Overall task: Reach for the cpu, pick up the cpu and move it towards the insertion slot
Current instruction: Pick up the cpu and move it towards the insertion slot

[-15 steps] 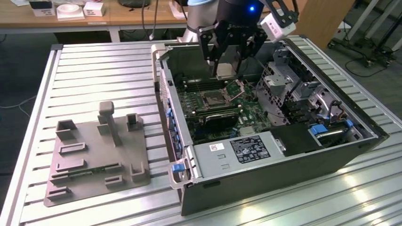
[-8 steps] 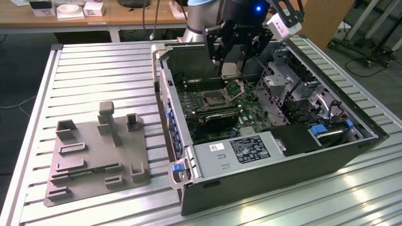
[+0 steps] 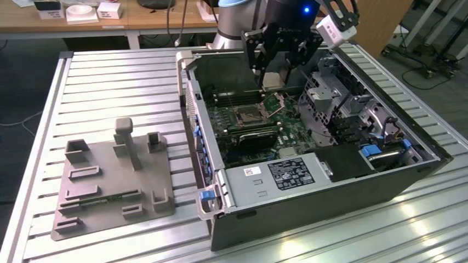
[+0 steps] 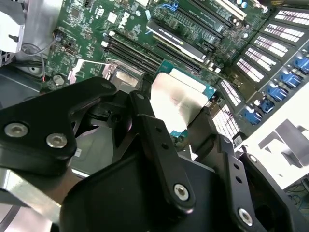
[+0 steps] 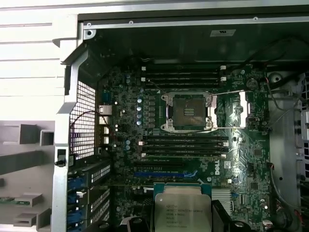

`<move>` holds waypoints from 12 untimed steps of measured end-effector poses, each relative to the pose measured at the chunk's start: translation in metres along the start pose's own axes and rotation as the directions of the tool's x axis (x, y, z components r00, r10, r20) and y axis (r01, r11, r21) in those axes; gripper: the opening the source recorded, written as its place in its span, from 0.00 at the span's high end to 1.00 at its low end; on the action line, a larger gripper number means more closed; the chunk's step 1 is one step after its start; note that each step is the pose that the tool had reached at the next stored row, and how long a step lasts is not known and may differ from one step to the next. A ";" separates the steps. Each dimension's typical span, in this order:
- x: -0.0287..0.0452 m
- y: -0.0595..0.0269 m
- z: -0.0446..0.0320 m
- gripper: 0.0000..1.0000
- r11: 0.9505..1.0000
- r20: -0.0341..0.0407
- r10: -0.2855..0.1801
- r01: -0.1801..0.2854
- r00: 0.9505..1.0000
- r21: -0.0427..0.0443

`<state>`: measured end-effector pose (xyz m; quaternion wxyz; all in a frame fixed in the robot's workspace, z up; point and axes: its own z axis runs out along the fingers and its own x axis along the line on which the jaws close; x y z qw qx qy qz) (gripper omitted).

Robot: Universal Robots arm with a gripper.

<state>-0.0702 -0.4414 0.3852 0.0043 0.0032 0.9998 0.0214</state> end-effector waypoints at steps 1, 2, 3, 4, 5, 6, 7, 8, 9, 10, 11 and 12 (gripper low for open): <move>-0.0009 0.0003 0.0001 0.46 1.000 0.000 0.000 0.000 1.000 0.000; -0.0017 0.0005 0.0001 0.46 1.000 0.000 0.000 0.000 1.000 0.000; -0.0025 0.0007 0.0002 0.46 1.000 0.000 0.000 0.000 1.000 0.000; -0.0033 0.0009 0.0002 0.46 1.000 0.000 0.000 0.000 1.000 0.000; -0.0040 0.0011 0.0003 0.46 1.000 0.000 0.000 0.000 1.000 0.000; -0.0044 0.0012 0.0003 0.46 1.000 0.000 0.000 0.000 1.000 0.000; -0.0048 0.0012 0.0003 0.46 1.000 0.000 0.000 0.000 1.000 0.000; -0.0053 0.0014 0.0003 0.46 1.000 0.000 0.000 0.000 1.000 0.000; -0.0058 0.0015 0.0003 0.46 1.000 0.000 0.000 0.000 1.000 0.000; -0.0062 0.0016 0.0003 0.46 1.000 0.000 0.000 0.000 1.000 0.000; -0.0065 0.0018 0.0004 0.46 1.000 0.000 0.000 0.000 1.000 0.000; -0.0067 0.0019 0.0004 0.46 1.000 0.000 0.000 0.000 1.000 0.000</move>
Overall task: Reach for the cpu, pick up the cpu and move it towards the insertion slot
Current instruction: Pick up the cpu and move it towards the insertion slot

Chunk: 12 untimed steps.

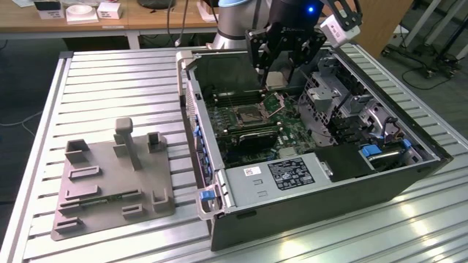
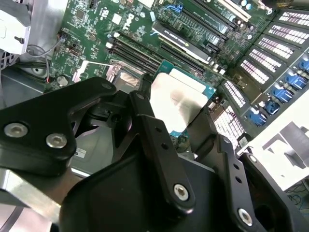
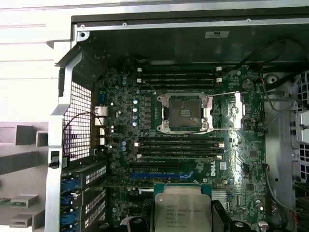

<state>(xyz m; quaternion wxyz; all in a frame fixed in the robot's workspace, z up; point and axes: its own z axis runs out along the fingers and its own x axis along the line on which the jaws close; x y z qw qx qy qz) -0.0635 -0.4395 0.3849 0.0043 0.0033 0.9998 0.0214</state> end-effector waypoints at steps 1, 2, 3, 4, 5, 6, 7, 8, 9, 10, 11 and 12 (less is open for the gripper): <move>-0.0002 0.0003 0.0000 0.46 1.000 0.000 0.000 0.000 1.000 0.000; -0.0003 0.0006 0.0000 0.46 1.000 0.000 0.000 0.000 1.000 0.000; -0.0005 0.0009 0.0000 0.46 1.000 0.000 0.000 0.000 1.000 0.000; -0.0007 0.0012 0.0001 0.46 1.000 0.000 0.000 0.000 1.000 0.000; -0.0008 0.0014 0.0001 0.46 1.000 0.000 0.000 0.000 1.000 0.000; -0.0008 0.0015 0.0001 0.46 1.000 0.000 0.000 0.000 1.000 0.000; -0.0008 0.0016 0.0001 0.46 1.000 0.000 0.000 0.000 1.000 0.000; -0.0008 0.0016 0.0001 0.46 1.000 0.000 0.000 0.000 1.000 0.000; -0.0009 0.0017 0.0001 0.46 1.000 0.000 0.000 0.000 1.000 0.000; -0.0009 0.0017 0.0001 0.46 1.000 0.000 0.000 0.000 1.000 0.000; -0.0009 0.0017 0.0001 0.46 1.000 0.000 0.000 0.000 1.000 0.000; -0.0009 0.0017 0.0001 0.46 1.000 0.000 0.000 0.000 1.000 0.000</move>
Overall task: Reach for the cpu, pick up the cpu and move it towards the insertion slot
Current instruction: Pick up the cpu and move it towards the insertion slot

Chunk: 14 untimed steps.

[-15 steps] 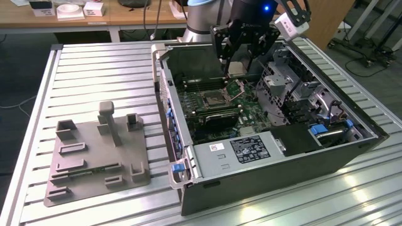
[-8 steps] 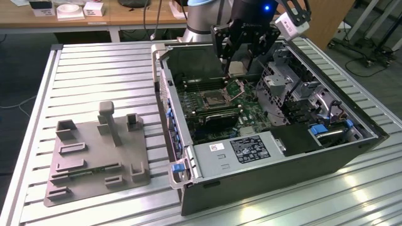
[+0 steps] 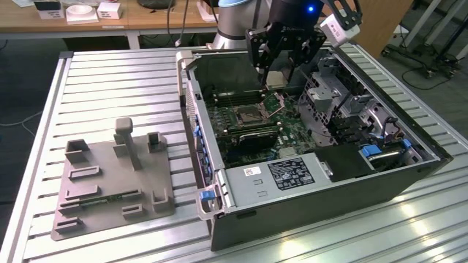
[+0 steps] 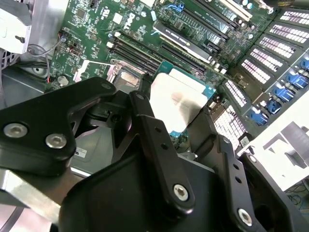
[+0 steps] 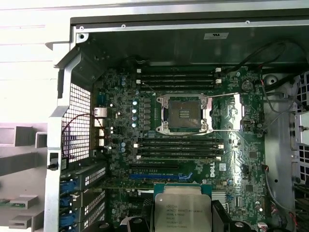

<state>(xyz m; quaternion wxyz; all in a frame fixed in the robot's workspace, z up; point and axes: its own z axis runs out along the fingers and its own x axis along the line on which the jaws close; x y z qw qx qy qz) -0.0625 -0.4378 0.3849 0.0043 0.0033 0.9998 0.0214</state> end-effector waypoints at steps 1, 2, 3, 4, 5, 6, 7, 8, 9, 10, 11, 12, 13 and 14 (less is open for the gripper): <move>0.0000 0.0000 0.0000 0.46 1.000 0.000 0.000 0.000 1.000 0.000; 0.0000 0.0000 0.0000 0.46 1.000 0.000 0.000 0.000 1.000 0.000; -0.0002 0.0002 0.0000 0.46 1.000 0.000 0.000 0.000 1.000 0.000; -0.0003 0.0003 0.0000 0.46 1.000 0.000 0.000 0.000 1.000 0.000; -0.0003 0.0003 0.0000 0.46 1.000 0.000 0.000 0.000 1.000 0.000; -0.0003 0.0003 0.0000 0.46 1.000 0.000 0.000 0.000 1.000 0.000; -0.0004 0.0004 0.0000 0.46 1.000 0.000 0.000 0.000 1.000 0.000; -0.0004 0.0004 0.0000 0.46 1.000 0.000 0.000 0.000 1.000 0.000; -0.0004 0.0004 0.0000 0.46 1.000 0.000 0.000 0.000 1.000 0.000; -0.0004 0.0004 0.0000 0.46 1.000 0.000 0.000 0.000 1.000 0.000; -0.0004 0.0004 0.0000 0.46 1.000 0.000 0.000 0.000 1.000 0.000; -0.0004 0.0004 0.0000 0.46 1.000 0.000 0.000 0.000 1.000 0.000; -0.0004 0.0004 0.0000 0.46 1.000 0.000 0.000 0.000 1.000 0.000; -0.0004 0.0004 0.0000 0.46 1.000 0.000 0.000 0.000 1.000 0.000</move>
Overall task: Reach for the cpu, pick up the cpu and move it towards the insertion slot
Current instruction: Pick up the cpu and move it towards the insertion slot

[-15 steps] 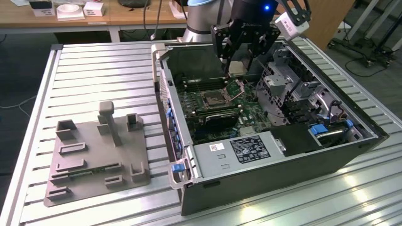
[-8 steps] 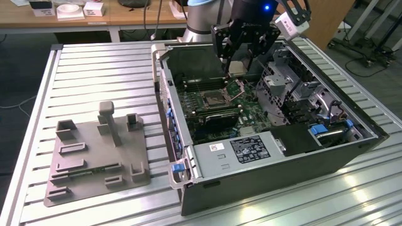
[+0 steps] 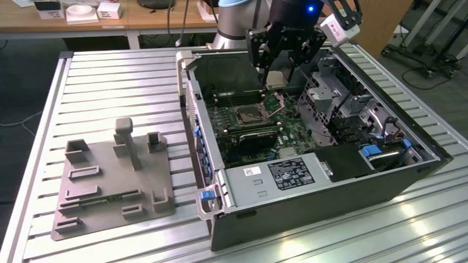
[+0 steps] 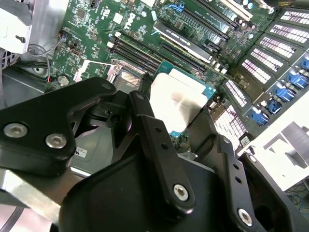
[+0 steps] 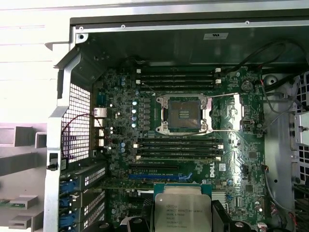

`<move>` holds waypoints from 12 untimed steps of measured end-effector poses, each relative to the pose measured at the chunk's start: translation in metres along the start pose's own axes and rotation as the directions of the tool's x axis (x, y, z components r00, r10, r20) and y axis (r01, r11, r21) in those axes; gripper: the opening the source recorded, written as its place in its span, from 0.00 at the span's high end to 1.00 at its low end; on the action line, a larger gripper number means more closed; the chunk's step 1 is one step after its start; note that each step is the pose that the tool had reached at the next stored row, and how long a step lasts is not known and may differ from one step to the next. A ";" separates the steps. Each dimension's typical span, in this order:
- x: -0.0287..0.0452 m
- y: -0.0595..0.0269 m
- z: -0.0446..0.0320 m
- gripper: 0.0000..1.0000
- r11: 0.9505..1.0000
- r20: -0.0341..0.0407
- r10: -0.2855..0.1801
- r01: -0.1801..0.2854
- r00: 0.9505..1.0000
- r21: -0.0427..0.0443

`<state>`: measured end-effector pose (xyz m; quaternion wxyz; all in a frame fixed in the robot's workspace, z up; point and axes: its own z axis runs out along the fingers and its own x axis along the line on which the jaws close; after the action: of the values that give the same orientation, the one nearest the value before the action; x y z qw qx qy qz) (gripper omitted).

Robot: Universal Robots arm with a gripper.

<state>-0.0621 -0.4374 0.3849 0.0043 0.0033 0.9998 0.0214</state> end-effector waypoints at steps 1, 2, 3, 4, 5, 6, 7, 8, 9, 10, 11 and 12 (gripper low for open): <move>-0.0003 0.0000 0.0000 0.46 1.000 0.000 0.000 0.000 1.000 0.000; -0.0013 0.0001 0.0001 0.46 1.000 0.000 0.000 0.000 1.000 0.000; -0.0021 0.0001 0.0001 0.46 1.000 0.000 0.000 0.000 1.000 0.000; -0.0036 0.0002 0.0002 0.46 1.000 0.000 0.000 0.000 1.000 0.000; -0.0048 0.0002 0.0003 0.46 1.000 0.000 0.000 0.000 1.000 0.000; -0.0061 0.0002 0.0007 0.46 1.000 0.000 0.000 0.000 1.000 0.000; -0.0075 0.0002 0.0011 0.46 1.000 0.000 0.000 0.000 1.000 0.000; -0.0090 0.0002 0.0013 0.46 1.000 0.000 0.000 0.000 1.000 0.000; -0.0100 0.0002 0.0016 0.46 1.000 0.000 0.000 0.000 1.000 0.000; -0.0105 0.0003 0.0018 0.46 1.000 0.000 0.000 0.000 1.000 0.000; -0.0110 0.0003 0.0021 0.46 1.000 0.000 0.000 0.000 1.000 0.000; -0.0112 0.0003 0.0023 0.46 1.000 0.000 0.000 0.000 1.000 0.000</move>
<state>-0.0509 -0.4370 0.3827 0.0043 0.0032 0.9998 0.0214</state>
